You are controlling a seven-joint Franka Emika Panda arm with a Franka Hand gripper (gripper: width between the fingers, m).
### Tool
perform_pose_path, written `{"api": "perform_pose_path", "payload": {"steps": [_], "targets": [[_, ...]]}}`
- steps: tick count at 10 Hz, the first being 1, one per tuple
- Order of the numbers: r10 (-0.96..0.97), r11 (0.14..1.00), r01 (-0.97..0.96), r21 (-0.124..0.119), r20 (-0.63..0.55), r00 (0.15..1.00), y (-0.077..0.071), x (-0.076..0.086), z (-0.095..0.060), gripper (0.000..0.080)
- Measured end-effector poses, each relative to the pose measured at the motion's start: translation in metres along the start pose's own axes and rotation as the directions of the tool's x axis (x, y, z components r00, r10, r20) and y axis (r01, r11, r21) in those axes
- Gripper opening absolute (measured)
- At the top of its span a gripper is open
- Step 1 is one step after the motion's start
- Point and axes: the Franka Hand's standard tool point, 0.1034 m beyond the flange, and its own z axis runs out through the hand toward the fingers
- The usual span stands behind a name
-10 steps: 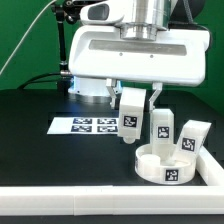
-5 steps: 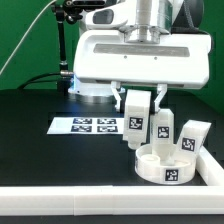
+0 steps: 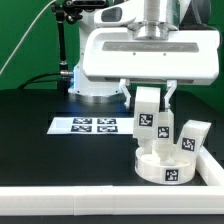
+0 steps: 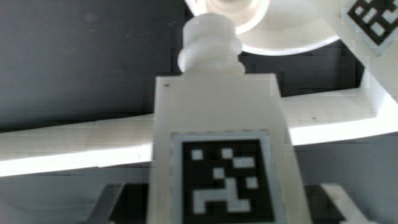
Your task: Assemble stool
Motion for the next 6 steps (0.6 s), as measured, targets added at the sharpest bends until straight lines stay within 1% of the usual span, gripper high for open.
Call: {"api": "perform_pose_path", "payload": {"steps": [1,2,3,6], "targets": [[0.0,1.0,0.0,0.006,-0.034,0.999,-0.003,0.003,-0.001,0.0337],[0.004,1.0,-0.002,0.019,-0.116,0.993,-0.012,0.005,-0.003,0.0337],[0.014,1.0,-0.011,0.02,-0.137,0.99,-0.018,0.001,-0.003,0.0337],[0.003,1.0,-0.001,0.017,-0.129,0.992,-0.019,0.001,-0.005,0.0337]]}}
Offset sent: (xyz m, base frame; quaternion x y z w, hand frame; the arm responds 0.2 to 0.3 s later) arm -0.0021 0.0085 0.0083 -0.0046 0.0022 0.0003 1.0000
